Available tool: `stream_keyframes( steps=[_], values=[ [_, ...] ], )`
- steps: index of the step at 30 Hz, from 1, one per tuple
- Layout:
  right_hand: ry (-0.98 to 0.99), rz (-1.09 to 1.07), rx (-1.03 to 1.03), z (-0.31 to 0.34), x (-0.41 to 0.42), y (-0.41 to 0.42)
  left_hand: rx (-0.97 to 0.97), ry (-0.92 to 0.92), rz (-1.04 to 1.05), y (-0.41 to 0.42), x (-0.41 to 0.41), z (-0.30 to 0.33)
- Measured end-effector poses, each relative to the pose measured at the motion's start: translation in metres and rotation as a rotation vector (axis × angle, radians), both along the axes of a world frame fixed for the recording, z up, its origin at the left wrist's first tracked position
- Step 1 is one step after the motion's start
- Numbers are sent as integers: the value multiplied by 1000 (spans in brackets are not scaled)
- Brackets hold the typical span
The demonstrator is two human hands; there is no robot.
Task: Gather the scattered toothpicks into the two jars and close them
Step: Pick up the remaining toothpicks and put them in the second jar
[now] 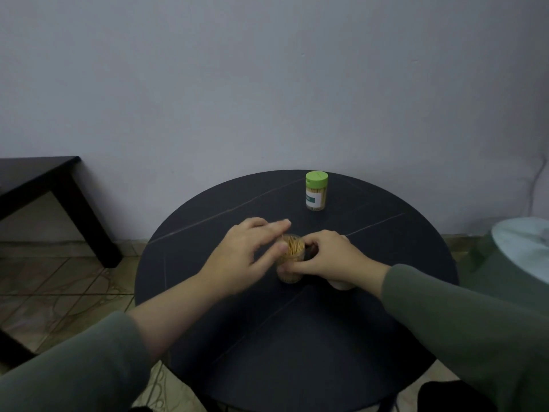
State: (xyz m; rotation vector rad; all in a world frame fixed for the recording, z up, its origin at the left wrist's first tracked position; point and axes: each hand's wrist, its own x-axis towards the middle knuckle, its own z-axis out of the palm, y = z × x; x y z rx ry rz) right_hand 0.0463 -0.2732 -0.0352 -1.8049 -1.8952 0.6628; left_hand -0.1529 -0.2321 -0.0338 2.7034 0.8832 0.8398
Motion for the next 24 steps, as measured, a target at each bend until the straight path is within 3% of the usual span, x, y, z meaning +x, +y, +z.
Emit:
stream_keyframes(
  steps=[3,10,14,18,21,24],
  values=[
    [-33,4,-16,2,5,3,143,231,-60,-1,1,-3],
    [-90,35,-39,6,7,6,134,300,14,3,8,-2],
    [-129,46,-41,10,10,5,90,199,41,3,16,1],
    [-153,47,-79,15,18,8,263,300,38,7,22,-4],
    [-169,30,-104,19,29,13,287,122,52,3,32,-4],
    [-135,-26,-105,18,45,20,340,-4,-61,-4,50,-6]
  ],
)
